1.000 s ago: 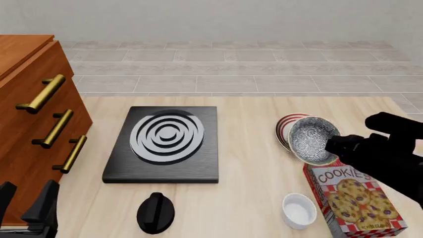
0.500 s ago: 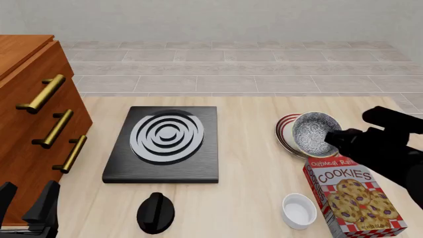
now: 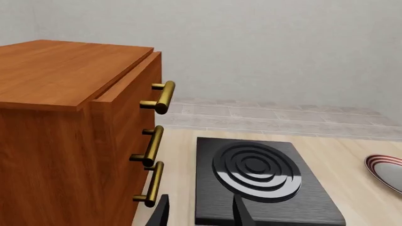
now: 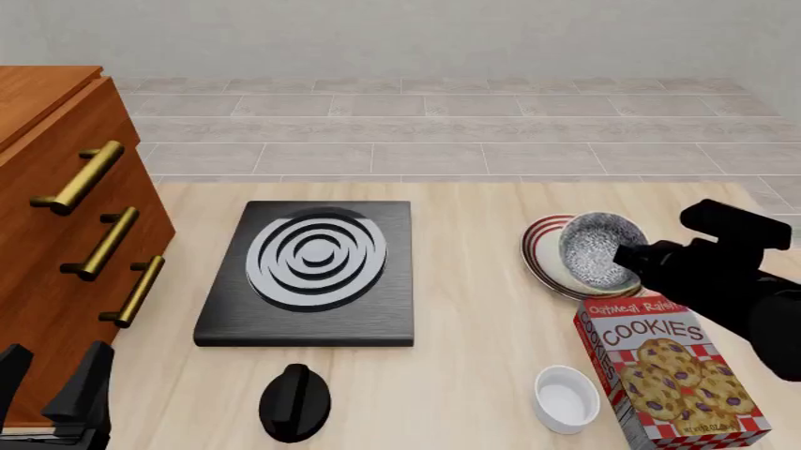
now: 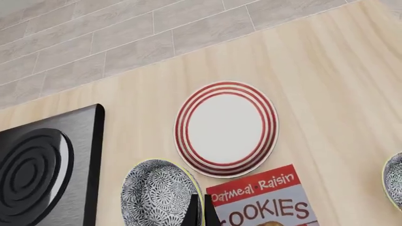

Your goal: Pick the akita bowl next to the ramekin and place it on the plate.

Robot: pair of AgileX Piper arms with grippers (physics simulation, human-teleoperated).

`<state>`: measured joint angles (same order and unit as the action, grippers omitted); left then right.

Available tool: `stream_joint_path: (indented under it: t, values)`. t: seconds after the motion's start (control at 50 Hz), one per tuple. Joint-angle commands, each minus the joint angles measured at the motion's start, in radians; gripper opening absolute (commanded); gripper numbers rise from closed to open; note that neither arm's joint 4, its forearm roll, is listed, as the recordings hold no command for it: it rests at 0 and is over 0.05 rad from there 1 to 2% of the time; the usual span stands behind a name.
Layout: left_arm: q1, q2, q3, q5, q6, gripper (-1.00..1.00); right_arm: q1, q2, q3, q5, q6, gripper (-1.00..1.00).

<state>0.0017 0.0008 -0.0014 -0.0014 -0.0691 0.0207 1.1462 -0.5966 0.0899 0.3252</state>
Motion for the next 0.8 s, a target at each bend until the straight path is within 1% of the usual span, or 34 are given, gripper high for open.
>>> stream_joint_path:
  t: [0.02, 0.4, 0.8]
  values:
    - [0.0, 0.0, 0.0, 0.001, -0.001, 1.0, -0.02, 0.046, -0.002, -0.039, -0.001, -1.0]
    - [0.003, 0.0, 0.0, 0.001, -0.001, 1.0, -0.036, 0.127, -0.007, -0.097, -0.005, -1.0]
    - [0.001, 0.001, 0.0, 0.004, 0.0, 1.0, -0.057, 0.192, -0.032, -0.131, -0.01, -1.0]
